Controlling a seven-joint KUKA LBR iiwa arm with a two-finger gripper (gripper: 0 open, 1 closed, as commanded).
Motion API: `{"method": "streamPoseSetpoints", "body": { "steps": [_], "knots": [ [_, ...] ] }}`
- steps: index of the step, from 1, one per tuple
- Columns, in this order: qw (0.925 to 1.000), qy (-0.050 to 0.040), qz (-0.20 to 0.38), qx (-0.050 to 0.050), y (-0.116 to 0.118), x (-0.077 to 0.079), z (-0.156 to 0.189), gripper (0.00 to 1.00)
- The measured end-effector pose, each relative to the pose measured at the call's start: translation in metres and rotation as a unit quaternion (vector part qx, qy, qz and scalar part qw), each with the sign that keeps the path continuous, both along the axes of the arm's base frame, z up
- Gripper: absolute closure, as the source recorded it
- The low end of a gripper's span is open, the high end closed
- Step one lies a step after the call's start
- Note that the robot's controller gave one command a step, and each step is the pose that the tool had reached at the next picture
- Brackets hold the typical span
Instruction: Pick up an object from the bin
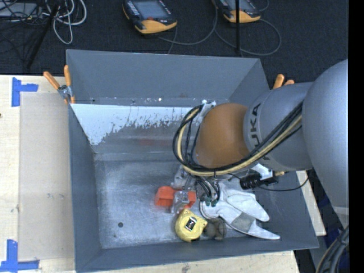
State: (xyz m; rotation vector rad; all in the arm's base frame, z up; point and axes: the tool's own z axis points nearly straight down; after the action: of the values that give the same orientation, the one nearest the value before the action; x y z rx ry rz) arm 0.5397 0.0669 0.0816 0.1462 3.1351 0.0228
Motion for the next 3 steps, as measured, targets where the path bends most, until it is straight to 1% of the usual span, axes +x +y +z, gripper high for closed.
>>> {"method": "streamPoseSetpoints", "body": {
  "steps": [2, 3],
  "knots": [
    [1.0000, -0.0008, 0.000, 0.000, 0.000, -0.001, 0.000, 1.00],
    [0.9997, 0.0004, 0.023, -0.006, -0.013, -0.023, 0.012, 1.00]
  ]
}}
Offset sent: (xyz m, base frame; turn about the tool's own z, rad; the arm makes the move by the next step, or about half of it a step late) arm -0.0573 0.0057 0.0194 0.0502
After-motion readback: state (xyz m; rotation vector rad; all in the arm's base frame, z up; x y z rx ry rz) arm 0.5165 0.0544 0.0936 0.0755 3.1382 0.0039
